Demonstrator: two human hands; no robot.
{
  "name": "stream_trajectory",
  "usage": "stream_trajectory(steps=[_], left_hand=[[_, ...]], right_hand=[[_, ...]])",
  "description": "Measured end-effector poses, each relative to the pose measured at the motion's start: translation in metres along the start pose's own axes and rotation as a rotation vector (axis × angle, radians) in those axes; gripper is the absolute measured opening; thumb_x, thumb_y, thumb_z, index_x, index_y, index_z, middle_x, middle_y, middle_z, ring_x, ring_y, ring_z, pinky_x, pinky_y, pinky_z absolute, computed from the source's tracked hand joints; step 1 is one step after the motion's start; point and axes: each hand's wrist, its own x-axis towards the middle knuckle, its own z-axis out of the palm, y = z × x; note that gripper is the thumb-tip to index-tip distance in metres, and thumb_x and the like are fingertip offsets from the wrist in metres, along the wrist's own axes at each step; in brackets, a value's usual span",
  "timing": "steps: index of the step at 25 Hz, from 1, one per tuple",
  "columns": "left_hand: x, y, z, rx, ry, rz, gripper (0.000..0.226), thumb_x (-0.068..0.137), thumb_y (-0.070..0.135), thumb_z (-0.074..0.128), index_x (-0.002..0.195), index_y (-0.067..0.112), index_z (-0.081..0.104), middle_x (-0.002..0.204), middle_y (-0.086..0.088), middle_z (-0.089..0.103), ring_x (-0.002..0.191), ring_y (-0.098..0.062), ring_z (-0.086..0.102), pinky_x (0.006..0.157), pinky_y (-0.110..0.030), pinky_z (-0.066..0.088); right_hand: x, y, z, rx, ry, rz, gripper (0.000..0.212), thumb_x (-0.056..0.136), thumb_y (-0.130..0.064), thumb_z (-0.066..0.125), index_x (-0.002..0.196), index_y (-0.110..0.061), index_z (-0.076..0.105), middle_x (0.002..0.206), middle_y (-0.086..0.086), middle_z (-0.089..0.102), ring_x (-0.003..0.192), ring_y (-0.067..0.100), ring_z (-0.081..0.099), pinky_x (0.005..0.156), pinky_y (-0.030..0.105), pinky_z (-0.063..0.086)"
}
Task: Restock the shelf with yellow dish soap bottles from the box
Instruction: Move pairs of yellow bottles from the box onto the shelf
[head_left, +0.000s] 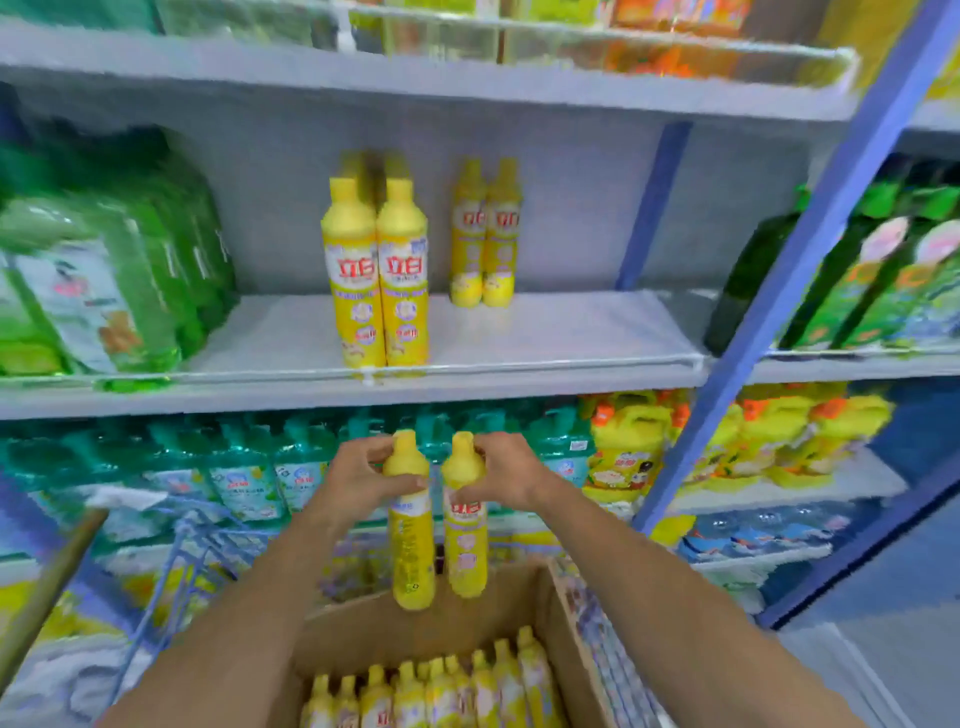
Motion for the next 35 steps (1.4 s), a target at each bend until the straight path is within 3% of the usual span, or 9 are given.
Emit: stream_trajectory(steps=[2,7,13,17,23,26,29,32,35], left_hand=[[-0.004,0.058,-0.008,-0.011,0.024,0.098,0.035,0.068,-0.002,0.088,0.089,0.021,0.07,0.08,0.012,0.076,0.076,-0.003,0.069,0.065,-0.015,0.053],[0.004,0.151,-0.014,0.02,0.057,0.324,0.028,0.07,-0.002,0.087,0.092,0.006,0.071,0.082,0.005,0.074,0.072,-0.002,0.068,0.065,-0.015,0.052],[0.038,0.23,-0.004,0.081,0.141,0.475,0.024,0.069,0.005,0.089,0.084,0.015,0.072,0.075,0.01,0.07,0.065,0.007,0.061,0.063,-0.013,0.047],[0.078,0.268,0.009,0.143,0.27,0.492,0.03,0.068,0.014,0.091,0.091,0.012,0.071,0.078,0.007,0.068,0.066,-0.002,0.057,0.06,-0.016,0.045],[0.134,0.268,0.027,0.221,0.384,0.374,0.045,0.063,0.031,0.093,0.099,0.015,0.07,0.094,0.0,0.074,0.089,-0.021,0.07,0.081,-0.042,0.058],[0.147,0.245,0.038,0.226,0.357,0.37,0.042,0.062,0.032,0.091,0.097,0.02,0.071,0.089,0.005,0.075,0.084,-0.017,0.072,0.079,-0.046,0.059],[0.151,0.234,0.047,0.221,0.409,0.393,0.043,0.066,0.029,0.091,0.102,0.021,0.069,0.091,0.004,0.074,0.082,-0.016,0.07,0.077,-0.042,0.059],[0.152,0.227,0.052,0.05,0.399,0.366,0.054,0.069,0.016,0.092,0.111,0.012,0.06,0.101,-0.004,0.073,0.088,-0.015,0.071,0.076,-0.033,0.06],[0.147,0.209,0.065,-0.039,0.491,0.346,0.052,0.067,0.021,0.093,0.106,0.013,0.06,0.098,0.002,0.071,0.088,-0.01,0.069,0.072,-0.02,0.057]], right_hand=[[-0.003,-0.021,-0.05,0.064,0.1,-0.057,0.037,0.066,-0.034,0.093,0.084,-0.016,0.065,0.082,0.001,0.066,0.075,0.015,0.059,0.06,0.027,0.04],[-0.001,-0.056,-0.141,0.055,0.274,-0.16,0.04,0.062,-0.039,0.094,0.079,-0.019,0.064,0.079,-0.002,0.068,0.076,0.017,0.062,0.064,0.03,0.05],[0.017,-0.06,-0.221,0.138,0.356,-0.265,0.045,0.061,-0.04,0.094,0.095,-0.017,0.074,0.088,0.003,0.077,0.081,0.016,0.07,0.079,0.043,0.059],[0.044,-0.054,-0.265,0.216,0.404,-0.329,0.038,0.064,-0.037,0.092,0.092,-0.019,0.074,0.089,0.002,0.078,0.089,0.022,0.073,0.081,0.043,0.06],[0.09,-0.023,-0.278,0.261,0.366,-0.277,0.045,0.062,-0.035,0.093,0.096,-0.014,0.074,0.092,0.001,0.078,0.089,0.019,0.074,0.083,0.046,0.061],[0.106,-0.003,-0.264,0.343,0.327,-0.288,0.053,0.055,-0.039,0.092,0.099,-0.015,0.074,0.095,0.0,0.078,0.089,0.019,0.075,0.084,0.048,0.061],[0.113,0.009,-0.255,0.405,0.347,-0.295,0.056,0.059,-0.034,0.094,0.108,-0.019,0.071,0.1,-0.002,0.077,0.092,0.014,0.074,0.086,0.04,0.061],[0.111,0.021,-0.242,0.587,0.341,-0.282,0.062,0.07,-0.011,0.092,0.123,-0.011,0.061,0.107,-0.001,0.075,0.092,0.004,0.073,0.081,0.022,0.058],[0.106,0.03,-0.221,0.665,0.358,-0.246,0.065,0.071,-0.017,0.093,0.126,-0.013,0.059,0.113,0.0,0.074,0.099,0.005,0.072,0.083,0.022,0.059]])
